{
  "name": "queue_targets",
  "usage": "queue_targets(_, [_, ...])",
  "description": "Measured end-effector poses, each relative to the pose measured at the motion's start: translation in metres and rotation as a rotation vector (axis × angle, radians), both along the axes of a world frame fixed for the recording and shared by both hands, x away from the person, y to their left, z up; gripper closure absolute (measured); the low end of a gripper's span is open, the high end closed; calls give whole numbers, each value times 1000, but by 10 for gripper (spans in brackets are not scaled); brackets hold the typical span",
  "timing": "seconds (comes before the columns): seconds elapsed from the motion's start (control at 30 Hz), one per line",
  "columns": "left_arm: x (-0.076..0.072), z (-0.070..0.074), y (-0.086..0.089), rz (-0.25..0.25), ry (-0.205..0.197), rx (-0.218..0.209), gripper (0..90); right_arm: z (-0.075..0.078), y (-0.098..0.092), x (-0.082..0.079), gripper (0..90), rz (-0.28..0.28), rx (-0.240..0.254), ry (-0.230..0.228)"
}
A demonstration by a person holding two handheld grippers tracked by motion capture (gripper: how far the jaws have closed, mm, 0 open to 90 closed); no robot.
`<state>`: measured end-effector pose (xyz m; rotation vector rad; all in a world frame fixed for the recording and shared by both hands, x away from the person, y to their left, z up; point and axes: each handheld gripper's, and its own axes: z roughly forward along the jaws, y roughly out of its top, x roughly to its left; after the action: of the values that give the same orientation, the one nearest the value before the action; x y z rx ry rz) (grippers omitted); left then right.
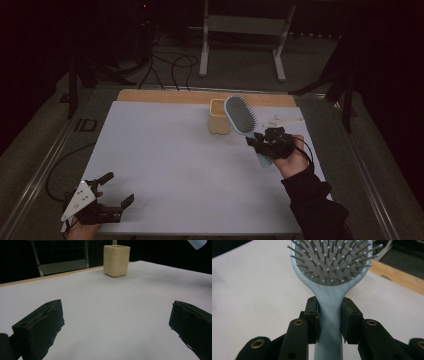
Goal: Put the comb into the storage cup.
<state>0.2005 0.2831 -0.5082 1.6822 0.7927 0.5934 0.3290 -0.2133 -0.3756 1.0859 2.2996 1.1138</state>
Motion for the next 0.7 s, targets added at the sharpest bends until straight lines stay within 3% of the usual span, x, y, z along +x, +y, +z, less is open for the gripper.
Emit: queue_targets(0.7, [0,0,0,-3,-1,-1,0,23,19,32,700,-20,85,-65])
